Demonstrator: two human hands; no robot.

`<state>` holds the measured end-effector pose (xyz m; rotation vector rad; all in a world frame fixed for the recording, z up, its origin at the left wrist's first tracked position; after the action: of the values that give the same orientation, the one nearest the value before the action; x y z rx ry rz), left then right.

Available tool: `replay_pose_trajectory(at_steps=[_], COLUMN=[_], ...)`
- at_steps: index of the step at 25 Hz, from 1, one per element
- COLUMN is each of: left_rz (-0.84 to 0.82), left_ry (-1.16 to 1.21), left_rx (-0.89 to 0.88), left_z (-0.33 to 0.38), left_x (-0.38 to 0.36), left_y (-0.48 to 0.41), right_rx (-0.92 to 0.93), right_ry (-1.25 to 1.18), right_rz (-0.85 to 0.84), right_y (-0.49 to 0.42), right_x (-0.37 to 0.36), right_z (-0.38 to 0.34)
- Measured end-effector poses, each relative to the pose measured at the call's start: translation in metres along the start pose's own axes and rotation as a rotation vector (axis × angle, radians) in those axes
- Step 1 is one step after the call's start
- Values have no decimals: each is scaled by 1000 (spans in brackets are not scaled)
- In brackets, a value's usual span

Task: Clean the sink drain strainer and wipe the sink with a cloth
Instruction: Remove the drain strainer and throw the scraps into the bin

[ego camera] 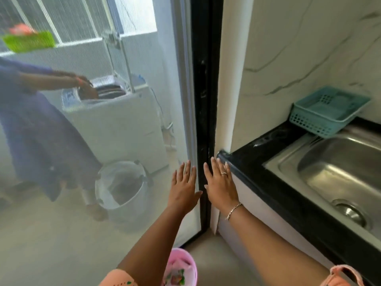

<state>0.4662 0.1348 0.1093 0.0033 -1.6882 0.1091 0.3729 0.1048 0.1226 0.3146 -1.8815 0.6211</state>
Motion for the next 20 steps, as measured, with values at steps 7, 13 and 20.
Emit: replay_pose_trajectory(at_steps=[7, 13, 20], left_rz=[84, 101, 125], left_ry=[5, 37, -15], left_rx=[-108, -259, -539], left_z=[55, 137, 253], left_x=[54, 88, 109], left_y=[-26, -39, -55], right_rx=[-118, -255, -455], right_ry=[8, 51, 94], right_rz=[88, 155, 231], right_y=[10, 42, 95], right_x=[67, 123, 173], right_z=[43, 107, 192])
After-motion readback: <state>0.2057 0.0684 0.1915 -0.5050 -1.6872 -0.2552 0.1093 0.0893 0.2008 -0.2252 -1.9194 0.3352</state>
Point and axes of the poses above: each hand's wrist, its own y-axis away from the middle knuckle, its own x-axis out of the back of the hand, z = x × y, the point moved 8 cm from there along -y, towards the middle knuckle, and after that the axes turned 14 degrees about -y, right-handed, at the moved point
